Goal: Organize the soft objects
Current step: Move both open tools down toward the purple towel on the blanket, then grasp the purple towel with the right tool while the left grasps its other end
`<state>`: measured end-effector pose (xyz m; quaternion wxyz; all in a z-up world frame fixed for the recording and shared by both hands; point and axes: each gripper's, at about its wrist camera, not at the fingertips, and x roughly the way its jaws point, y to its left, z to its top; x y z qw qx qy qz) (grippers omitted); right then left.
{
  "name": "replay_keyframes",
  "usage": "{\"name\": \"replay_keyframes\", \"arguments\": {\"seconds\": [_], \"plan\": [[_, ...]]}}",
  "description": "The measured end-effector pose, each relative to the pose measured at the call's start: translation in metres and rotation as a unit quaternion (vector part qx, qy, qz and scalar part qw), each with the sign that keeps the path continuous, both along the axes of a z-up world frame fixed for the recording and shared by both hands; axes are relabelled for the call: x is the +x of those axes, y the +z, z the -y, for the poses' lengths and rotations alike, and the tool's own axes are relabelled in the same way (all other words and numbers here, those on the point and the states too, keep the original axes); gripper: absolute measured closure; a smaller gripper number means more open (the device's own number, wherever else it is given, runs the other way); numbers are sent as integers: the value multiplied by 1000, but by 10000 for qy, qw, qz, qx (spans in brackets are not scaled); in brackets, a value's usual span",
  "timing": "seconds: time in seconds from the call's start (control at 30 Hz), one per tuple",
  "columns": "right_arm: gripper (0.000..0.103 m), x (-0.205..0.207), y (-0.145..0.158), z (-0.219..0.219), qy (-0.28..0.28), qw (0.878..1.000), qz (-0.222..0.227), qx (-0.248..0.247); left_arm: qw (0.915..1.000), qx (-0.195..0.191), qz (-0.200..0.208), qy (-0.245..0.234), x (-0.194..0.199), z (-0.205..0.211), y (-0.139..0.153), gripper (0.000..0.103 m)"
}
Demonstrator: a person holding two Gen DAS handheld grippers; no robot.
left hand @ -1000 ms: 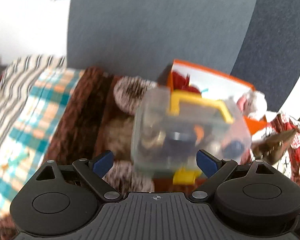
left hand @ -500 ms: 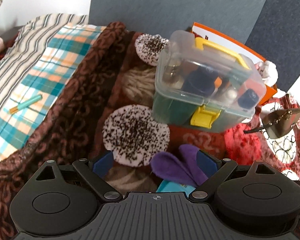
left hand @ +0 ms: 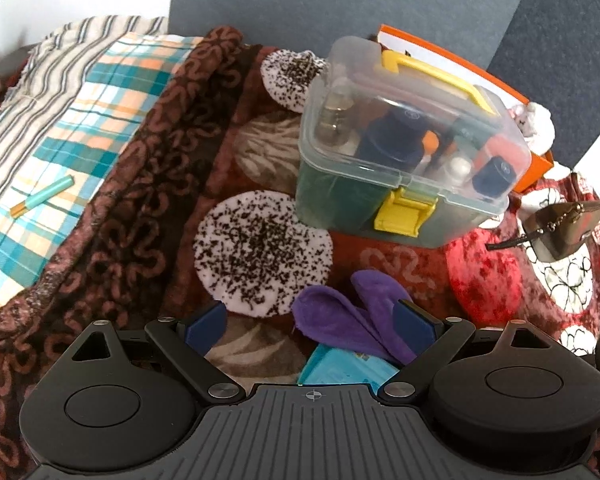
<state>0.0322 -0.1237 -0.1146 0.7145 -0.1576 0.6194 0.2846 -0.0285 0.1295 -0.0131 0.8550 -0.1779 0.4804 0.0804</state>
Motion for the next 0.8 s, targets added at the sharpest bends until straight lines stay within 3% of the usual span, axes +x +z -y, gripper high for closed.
{"name": "replay_keyframes", "arguments": {"seconds": [0.07,0.17,0.6,0.7,0.8], "plan": [[62,2,2,3,-42,10000,6,63,10000,1,-7,-53,2,3,-1,0],[68,6,6,8,-124,9998,58,134,9999,18,-25,-137,5,7,-2,0],[69,41,31,31,-495,9952,828,138,9964,183,19,-827,22,30,-10,0],[69,46,31,38,-602,9948,815,135,9903,350,135,-1340,32,48,-13,0],[69,47,27,40,-633,9951,749,105,9740,722,228,-2136,43,74,-19,0]]}}
